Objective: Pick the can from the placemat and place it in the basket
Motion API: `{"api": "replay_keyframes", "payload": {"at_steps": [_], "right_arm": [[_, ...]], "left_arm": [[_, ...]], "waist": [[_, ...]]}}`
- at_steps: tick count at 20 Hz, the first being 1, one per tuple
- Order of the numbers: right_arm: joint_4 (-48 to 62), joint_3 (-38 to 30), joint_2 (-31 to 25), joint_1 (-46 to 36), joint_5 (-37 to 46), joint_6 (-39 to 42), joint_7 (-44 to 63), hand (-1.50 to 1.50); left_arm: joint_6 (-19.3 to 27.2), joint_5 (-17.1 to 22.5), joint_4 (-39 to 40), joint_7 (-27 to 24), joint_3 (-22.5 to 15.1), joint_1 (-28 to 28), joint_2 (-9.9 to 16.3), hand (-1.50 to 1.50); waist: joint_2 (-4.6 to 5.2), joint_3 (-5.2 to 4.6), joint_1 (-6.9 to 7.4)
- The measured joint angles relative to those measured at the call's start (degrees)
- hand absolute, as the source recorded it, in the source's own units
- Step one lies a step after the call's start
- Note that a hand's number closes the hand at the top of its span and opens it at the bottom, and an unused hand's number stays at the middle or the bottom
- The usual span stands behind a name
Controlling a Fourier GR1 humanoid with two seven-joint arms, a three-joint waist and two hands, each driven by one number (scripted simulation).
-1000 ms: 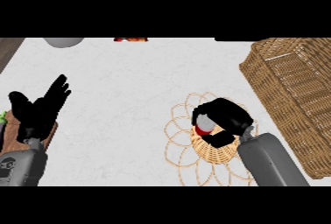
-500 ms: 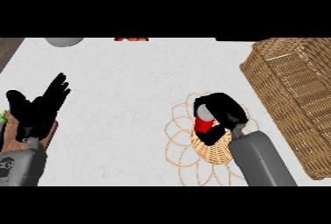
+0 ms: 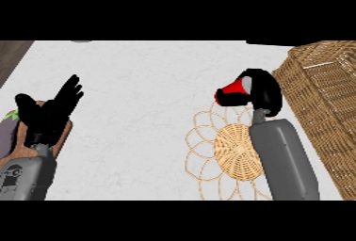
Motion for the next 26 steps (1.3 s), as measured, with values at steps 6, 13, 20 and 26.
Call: {"api": "replay_keyframes", "payload": {"at_steps": [6, 13, 20, 26], "right_arm": [[3.3, 2.0, 0.2, -12.5, 6.3, -18.8, 12.4, 1.50], [14.3, 2.7, 0.1, -27.5, 19.8, -25.2, 24.5, 1.50], [25.0, -2.0, -0.3, -40.0, 29.9, -23.9, 29.6, 1.50], [31.8, -7.5, -4.0, -46.5, 35.0, -24.2, 30.1, 1.50]], "left_arm": [[-0.5, -0.5, 1.0, 0.7, -1.4, -2.2, -0.6, 0.00], [-0.1, -0.9, 1.0, 1.1, -1.6, -2.6, -0.7, 0.00], [0.6, -1.3, 2.0, 0.4, -0.6, -2.3, -0.4, 0.00], [0.1, -0.8, 2.7, -0.1, 0.1, -2.3, -0.1, 0.00]], "waist": [[0.17, -0.16, 2.11], [-0.20, -0.29, 1.70], [-0.31, -0.26, -0.20], [-0.24, -0.22, -0.97]]}}
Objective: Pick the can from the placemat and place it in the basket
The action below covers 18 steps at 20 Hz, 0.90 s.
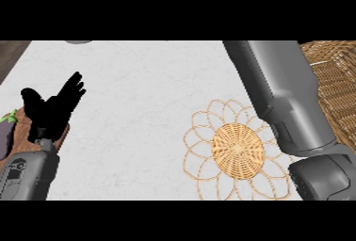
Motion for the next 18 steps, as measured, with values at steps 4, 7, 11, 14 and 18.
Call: {"api": "replay_keyframes", "payload": {"at_steps": [4, 7, 11, 14, 18], "right_arm": [[3.7, -2.8, -3.0, -3.2, 3.2, 0.1, 0.5, 1.50], [6.5, -4.6, -5.8, -4.9, 5.7, 1.2, 1.4, 1.50], [8.6, -6.3, -8.6, -4.0, 8.5, 1.1, 1.5, 1.50], [8.7, -7.7, -9.9, -2.6, 9.8, 1.0, 1.5, 1.50], [7.2, -9.5, -10.4, 0.2, 10.1, 0.6, 0.8, 1.50]], "left_arm": [[0.3, -0.3, -0.6, 0.1, -0.2, 0.4, -0.1, 0.00], [0.5, -0.3, -1.5, 0.7, -0.2, 0.7, -0.1, 0.00], [0.9, -0.2, -2.0, 1.1, 0.2, 1.1, -0.2, 0.00], [1.0, -0.2, -1.9, 1.3, 0.7, 1.5, 0.1, 0.00], [0.9, 0.1, -1.8, 1.1, 1.3, 2.2, 0.3, 0.00]], "waist": [[-0.01, 0.04, -0.23], [-0.06, 0.04, -0.27], [-0.23, 0.07, -1.02], [-0.43, 0.09, -1.69], [-0.72, 0.14, -2.51]]}}
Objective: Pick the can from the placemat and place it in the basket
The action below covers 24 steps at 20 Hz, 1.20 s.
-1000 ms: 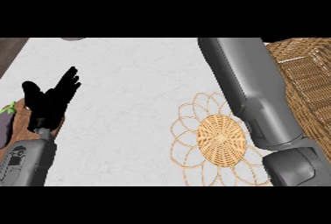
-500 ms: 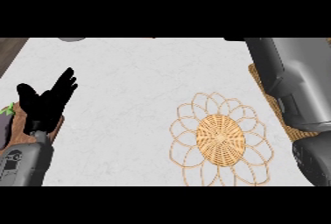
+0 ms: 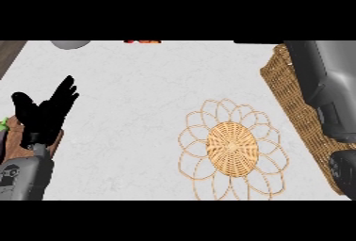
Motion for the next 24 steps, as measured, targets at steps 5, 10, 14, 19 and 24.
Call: {"api": "replay_keyframes", "payload": {"at_steps": [5, 10, 14, 19, 24], "right_arm": [[-2.7, -1.7, -0.8, 5.1, -0.3, -0.6, -2.2, 1.50], [-8.6, -3.3, 0.1, 11.5, -1.6, -2.6, -4.5, 1.50], [-11.9, -4.9, -0.7, 16.0, -1.4, -3.8, -5.3, -1.50], [-15.1, -8.6, -1.0, 19.8, 0.5, -5.4, -4.1, -1.50], [-18.0, -10.1, -0.6, 24.0, -2.2, -8.0, -6.8, -1.50]], "left_arm": [[-0.5, 0.3, -0.1, -0.2, 0.5, 0.8, 0.3, 0.00], [0.0, 0.1, -1.1, 0.4, 0.5, 1.2, 0.0, 0.00], [-0.1, 0.0, -1.7, 0.2, 0.4, 1.8, -0.3, 0.00], [-0.7, 0.5, -1.7, 0.6, 0.8, 2.0, 0.2, 0.00], [-1.8, 0.9, 0.1, -1.0, 2.0, 1.6, 1.1, 0.00]], "waist": [[-0.18, 0.03, -0.58], [-0.36, 0.04, -0.99], [-0.33, 0.02, -1.03], [-0.18, 0.04, -0.77], [-0.17, 0.04, -0.78]]}}
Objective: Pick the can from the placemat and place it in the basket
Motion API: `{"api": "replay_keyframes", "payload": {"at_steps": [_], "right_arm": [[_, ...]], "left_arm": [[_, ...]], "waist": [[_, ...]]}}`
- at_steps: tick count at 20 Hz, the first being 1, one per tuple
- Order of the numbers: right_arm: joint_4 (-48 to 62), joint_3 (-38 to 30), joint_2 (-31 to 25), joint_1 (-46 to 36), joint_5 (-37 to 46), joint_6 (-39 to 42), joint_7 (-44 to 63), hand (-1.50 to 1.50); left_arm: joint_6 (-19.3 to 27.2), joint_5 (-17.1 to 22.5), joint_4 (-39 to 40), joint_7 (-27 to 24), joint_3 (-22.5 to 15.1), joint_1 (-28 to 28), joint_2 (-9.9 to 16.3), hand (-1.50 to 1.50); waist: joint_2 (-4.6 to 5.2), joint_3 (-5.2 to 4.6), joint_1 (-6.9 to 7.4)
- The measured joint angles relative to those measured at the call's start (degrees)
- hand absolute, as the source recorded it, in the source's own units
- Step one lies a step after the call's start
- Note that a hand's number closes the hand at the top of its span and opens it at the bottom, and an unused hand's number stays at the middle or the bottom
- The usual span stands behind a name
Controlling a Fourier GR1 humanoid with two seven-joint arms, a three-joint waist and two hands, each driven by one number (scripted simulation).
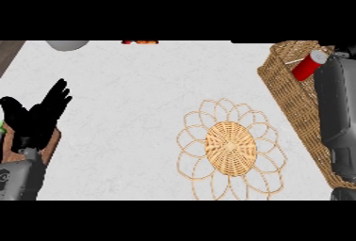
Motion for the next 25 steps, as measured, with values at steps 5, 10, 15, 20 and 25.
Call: {"api": "replay_keyframes", "payload": {"at_steps": [5, 10, 15, 20, 25], "right_arm": [[-3.6, -0.7, 0.2, 1.3, -1.3, -2.9, -1.8, -1.50], [-12.0, -4.0, 0.7, 2.1, -0.8, -6.5, -1.1, -1.50], [-27.1, -6.4, 4.8, 7.2, -2.0, -7.8, -0.6, -1.50], [-46.2, -4.6, 11.2, 16.9, -7.0, -4.3, 0.0, -1.50], [-63.1, 0.5, 14.2, 30.0, -13.6, 2.4, 0.9, -1.50]], "left_arm": [[0.4, -0.7, -0.3, 0.2, -0.5, -0.2, -0.4, 0.00], [0.9, -0.9, -0.8, 1.3, -0.5, -0.4, -0.6, 0.00], [0.6, -0.2, -0.8, 1.0, 0.5, 1.3, -0.2, 0.00], [1.1, -0.3, -1.3, 0.6, 1.0, 2.8, -0.3, 0.00], [0.7, 0.0, -1.4, 0.8, 1.4, 2.8, 0.2, 0.00]], "waist": [[-0.01, 0.01, 0.11], [-0.38, -0.01, -0.53], [-1.00, -0.05, -1.93], [-1.38, -0.06, -2.96], [-1.39, -0.06, -3.30]]}}
